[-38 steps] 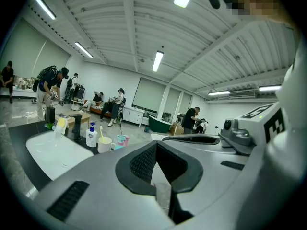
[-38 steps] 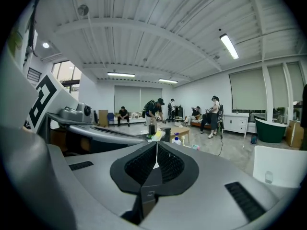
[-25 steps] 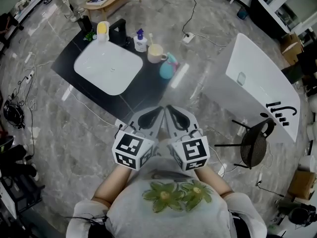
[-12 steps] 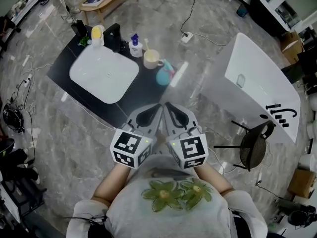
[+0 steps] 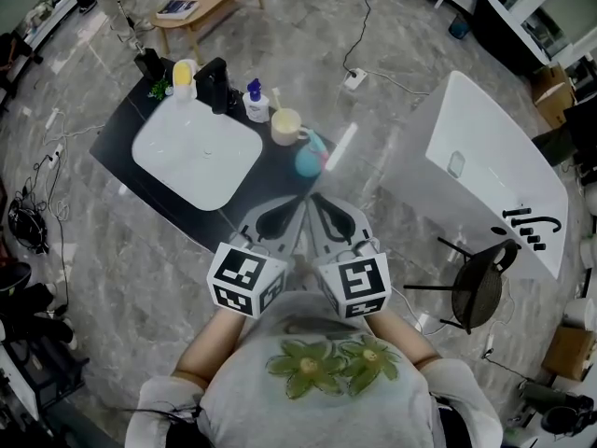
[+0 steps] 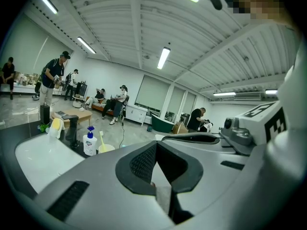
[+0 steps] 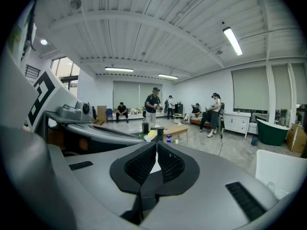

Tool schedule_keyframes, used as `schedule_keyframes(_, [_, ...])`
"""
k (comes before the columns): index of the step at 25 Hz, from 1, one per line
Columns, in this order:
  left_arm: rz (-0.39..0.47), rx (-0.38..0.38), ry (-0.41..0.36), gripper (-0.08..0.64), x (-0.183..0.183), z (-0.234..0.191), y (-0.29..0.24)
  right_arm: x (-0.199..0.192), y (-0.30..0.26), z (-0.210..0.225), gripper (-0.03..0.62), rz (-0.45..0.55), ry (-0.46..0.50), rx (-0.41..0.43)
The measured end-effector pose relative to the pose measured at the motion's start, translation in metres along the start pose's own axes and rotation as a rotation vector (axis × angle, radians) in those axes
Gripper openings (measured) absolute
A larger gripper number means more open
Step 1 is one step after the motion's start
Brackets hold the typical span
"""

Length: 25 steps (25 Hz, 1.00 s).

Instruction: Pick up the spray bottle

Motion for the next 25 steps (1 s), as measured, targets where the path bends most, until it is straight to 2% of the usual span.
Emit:
schedule_keyframes(11, [-0.002,0.003,0.010,0.009,0.006,-0.018,-0.012,0.005,-0.022,0.009,0.025,-0.023,0.013,0.016])
schedule_keyframes(25, [-0.014,0.020,0.016,0.009,0.007,-0.034,-0.022,0.010,-0.039,0.031,0.026,-0.014,-0.002,-0.034])
Point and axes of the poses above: the fingertips, and each gripper's own axes: y backward along the fingers, z to its right, x out of its top, the point moved 3 cm from there along y, backward along the fingers, and after that the axes turned 8 degrees about -y, right-handed, at the moved point
